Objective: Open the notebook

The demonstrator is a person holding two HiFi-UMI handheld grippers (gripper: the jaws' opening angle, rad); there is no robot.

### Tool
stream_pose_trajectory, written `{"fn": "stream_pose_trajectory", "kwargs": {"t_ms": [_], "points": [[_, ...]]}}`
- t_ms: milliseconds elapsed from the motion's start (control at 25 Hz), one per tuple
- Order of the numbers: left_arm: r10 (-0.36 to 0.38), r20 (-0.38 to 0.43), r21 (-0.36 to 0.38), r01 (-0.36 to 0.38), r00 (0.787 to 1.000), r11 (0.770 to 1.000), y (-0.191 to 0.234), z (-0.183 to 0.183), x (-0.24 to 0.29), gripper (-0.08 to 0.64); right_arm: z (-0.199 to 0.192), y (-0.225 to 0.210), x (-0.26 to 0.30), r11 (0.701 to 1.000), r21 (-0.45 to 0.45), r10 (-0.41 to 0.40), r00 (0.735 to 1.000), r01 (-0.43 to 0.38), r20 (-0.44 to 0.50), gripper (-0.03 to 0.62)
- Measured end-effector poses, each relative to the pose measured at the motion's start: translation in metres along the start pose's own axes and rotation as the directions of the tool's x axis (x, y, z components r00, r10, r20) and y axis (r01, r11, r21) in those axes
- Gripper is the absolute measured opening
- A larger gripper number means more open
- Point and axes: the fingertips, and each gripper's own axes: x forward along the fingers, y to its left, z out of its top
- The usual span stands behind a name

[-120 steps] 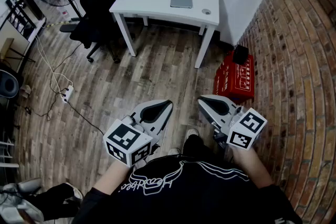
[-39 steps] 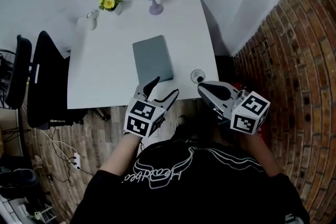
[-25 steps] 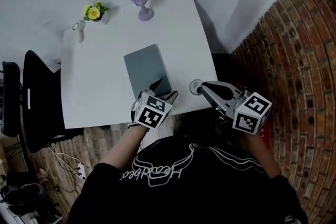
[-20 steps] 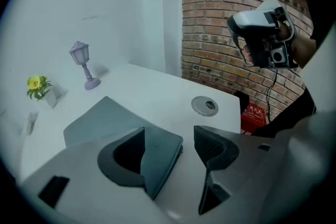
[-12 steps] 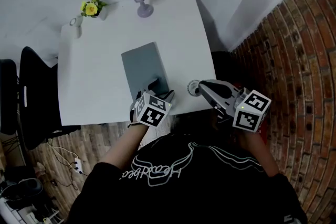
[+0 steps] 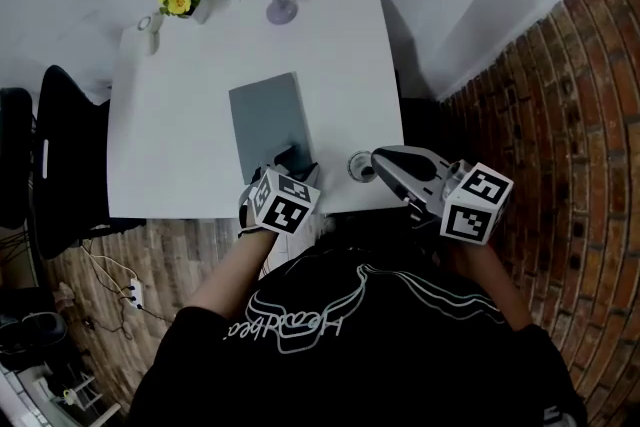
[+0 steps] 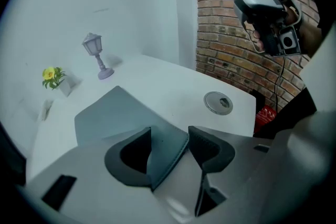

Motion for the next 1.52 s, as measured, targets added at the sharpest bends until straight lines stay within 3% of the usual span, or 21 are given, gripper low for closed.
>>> {"fn": "stream_pose_trajectory", "kwargs": {"t_ms": [240, 480, 920, 1160, 1520], "points": [[0.031, -0.012, -0.099, -0.032, 0.999, 0.995, 0.0, 0.003, -0.01, 0.206, 0.008, 0.0, -0.001, 0.998, 0.006, 0.067, 0.997, -0.067, -0.036, 0.0], [0.056, 0.034, -0.19, -0.049, 0.998, 0.981, 0.001, 0.008, -0.025, 0.128, -0.004, 0.009, 0.006, 0.99, 0.005, 0.141, 0.985, -0.142, -0.096, 0.0], [0.122, 0.084, -0.285, -0.094, 0.989, 0.954, 0.009, 0.019, -0.064, 0.052, -0.024, 0.009, 0.016, 0.975, 0.047, 0.222, 0.964, -0.218, -0.147, 0.0], [0.129, 0.115, -0.301, -0.089, 0.985, 0.949, 0.019, 0.022, -0.081, 0.043, -0.031, 0.013, 0.025, 0.975, 0.024, 0.222, 0.96, -0.221, -0.172, 0.0], [0.091, 0.198, -0.333, -0.021, 0.976, 0.943, 0.036, 0.017, -0.117, 0.041, -0.023, 0.042, 0.04, 0.982, -0.011, 0.187, 0.975, -0.189, -0.122, 0.0]]}}
